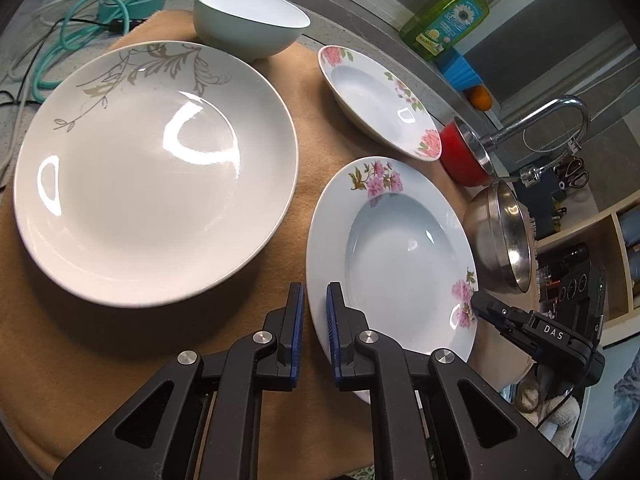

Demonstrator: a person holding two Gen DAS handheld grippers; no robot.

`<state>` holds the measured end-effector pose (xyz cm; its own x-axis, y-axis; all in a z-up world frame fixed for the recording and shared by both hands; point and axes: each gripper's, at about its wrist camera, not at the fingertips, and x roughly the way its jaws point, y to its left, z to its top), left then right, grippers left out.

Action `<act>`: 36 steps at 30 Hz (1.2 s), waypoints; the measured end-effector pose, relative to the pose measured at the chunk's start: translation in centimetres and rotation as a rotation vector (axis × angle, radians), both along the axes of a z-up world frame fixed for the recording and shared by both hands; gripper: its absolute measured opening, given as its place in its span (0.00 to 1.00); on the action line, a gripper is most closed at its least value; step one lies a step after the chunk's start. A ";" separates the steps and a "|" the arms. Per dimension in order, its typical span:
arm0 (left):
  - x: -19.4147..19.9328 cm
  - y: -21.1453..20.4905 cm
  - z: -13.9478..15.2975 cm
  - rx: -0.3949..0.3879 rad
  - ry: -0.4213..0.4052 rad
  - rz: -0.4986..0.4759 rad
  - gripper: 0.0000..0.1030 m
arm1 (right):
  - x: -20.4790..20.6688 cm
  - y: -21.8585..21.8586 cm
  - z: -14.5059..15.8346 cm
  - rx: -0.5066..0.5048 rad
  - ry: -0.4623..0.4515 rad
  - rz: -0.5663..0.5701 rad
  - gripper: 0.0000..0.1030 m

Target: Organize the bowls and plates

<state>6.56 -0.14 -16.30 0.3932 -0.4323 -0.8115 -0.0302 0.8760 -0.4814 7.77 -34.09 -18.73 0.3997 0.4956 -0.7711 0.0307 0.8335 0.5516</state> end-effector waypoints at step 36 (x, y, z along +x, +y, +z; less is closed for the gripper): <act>-3.0 0.1 0.2 0.027 0.004 -0.013 0.09 | -2.2 1.3 0.4 -0.055 0.011 0.068 0.12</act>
